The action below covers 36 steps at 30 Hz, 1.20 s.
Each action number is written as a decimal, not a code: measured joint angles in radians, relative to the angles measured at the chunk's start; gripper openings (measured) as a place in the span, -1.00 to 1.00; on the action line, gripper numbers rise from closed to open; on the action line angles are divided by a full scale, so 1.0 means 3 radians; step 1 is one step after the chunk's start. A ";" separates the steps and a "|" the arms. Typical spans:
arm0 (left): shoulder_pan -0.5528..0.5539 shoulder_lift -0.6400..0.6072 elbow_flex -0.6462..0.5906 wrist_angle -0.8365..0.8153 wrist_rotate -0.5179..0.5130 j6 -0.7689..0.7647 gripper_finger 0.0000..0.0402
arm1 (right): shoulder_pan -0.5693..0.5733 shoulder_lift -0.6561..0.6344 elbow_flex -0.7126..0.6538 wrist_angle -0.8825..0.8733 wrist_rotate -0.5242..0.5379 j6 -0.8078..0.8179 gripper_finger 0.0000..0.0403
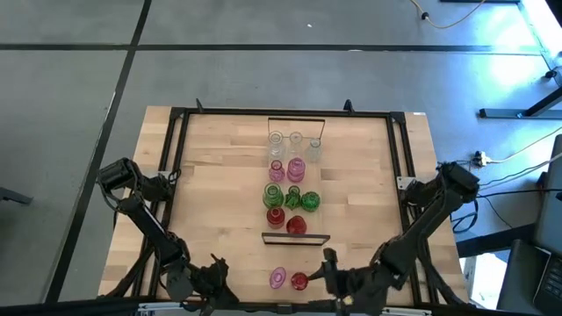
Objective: Sort vases onto shelf
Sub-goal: Put the red vase on the shelf aligned with the other red vases
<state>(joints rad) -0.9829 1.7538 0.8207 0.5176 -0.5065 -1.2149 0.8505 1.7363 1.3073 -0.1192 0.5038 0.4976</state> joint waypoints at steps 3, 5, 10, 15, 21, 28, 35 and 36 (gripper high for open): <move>-0.0009 0.0000 0.0000 0.0015 -0.0129 -0.0034 -1.00 | 0.0003 0.0149 0.0077 -0.0096 0.0000 0.0013 0.18; -0.0020 0.0000 0.0000 0.0036 -0.0201 -0.0045 -1.00 | -0.0001 0.0219 0.0085 -0.0052 0.0003 0.0040 0.18; -0.0023 0.0000 0.0000 0.0096 -0.0262 -0.0080 -1.00 | -0.0069 0.0275 0.0086 -0.0064 0.0006 0.0085 0.18; -0.0023 0.0000 0.0000 0.0095 -0.0263 -0.0097 -1.00 | -0.0187 0.0275 0.0086 -0.0167 -0.0029 0.0310 0.19; -0.0023 0.0000 0.0000 0.0083 -0.0279 -0.0019 -1.00 | -0.0246 0.0310 0.0085 -0.0227 -0.0173 0.0413 0.29; -0.0023 0.0000 0.0000 0.0058 -0.0296 -0.0013 -1.00 | -0.0240 0.0435 0.0085 -0.0233 -0.0270 0.0450 0.32; -0.0023 0.0000 0.0000 0.0044 -0.0294 -0.0013 -1.00 | -0.0243 0.0490 0.0085 -0.0231 -0.0199 0.0589 0.19; -0.0023 0.0000 0.0000 0.0044 -0.0294 -0.0013 -1.00 | -0.0243 0.0490 0.0085 -0.0242 -0.0202 0.0593 0.15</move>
<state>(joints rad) -0.9897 1.7538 0.8207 0.5308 -0.5946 -1.2186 0.7776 1.8832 1.3327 -0.1917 0.4431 0.6755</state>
